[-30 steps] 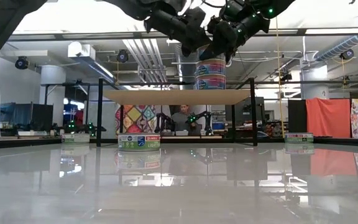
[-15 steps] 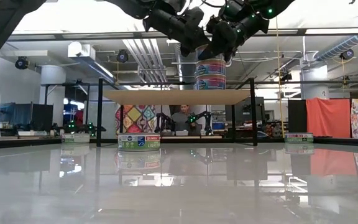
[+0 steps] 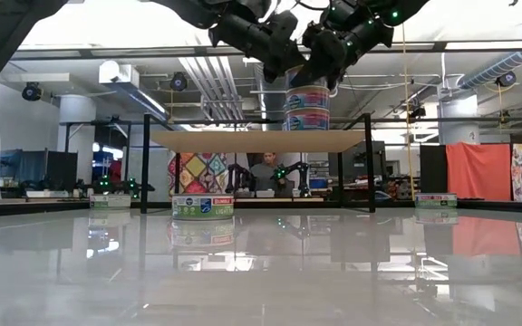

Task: Stack canned seafood by type on shelf
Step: Stack the blue-pink tuna can on top of the other blue-pink tuna can on the shelf

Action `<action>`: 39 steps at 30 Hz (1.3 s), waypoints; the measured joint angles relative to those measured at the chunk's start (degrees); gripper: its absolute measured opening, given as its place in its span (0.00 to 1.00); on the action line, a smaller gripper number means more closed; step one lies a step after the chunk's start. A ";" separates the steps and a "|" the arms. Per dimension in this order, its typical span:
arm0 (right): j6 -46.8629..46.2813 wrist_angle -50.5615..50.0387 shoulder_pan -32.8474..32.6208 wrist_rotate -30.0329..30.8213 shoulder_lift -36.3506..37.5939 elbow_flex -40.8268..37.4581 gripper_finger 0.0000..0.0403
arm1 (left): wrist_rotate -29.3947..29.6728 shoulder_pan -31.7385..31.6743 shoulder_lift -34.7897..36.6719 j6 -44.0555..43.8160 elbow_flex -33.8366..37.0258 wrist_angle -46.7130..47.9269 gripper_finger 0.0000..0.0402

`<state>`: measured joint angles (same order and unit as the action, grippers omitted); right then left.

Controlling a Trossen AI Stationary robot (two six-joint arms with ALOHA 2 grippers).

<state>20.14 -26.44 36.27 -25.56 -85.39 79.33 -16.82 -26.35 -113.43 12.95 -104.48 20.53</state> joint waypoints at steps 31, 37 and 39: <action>0.53 -3.03 0.00 1.93 2.76 -0.10 0.99 | 0.17 0.05 -0.04 -0.28 0.04 -0.50 0.00; 0.41 -1.46 0.02 1.79 2.76 -0.24 0.99 | 0.37 -0.02 0.00 0.00 0.04 -0.27 0.00; 0.12 -0.89 0.02 1.79 2.76 -0.24 0.99 | 0.49 -0.06 0.00 0.02 0.04 -0.21 0.00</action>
<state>20.26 -27.32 36.29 -23.77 -82.63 79.09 -16.33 -26.41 -113.43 12.97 -104.44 20.33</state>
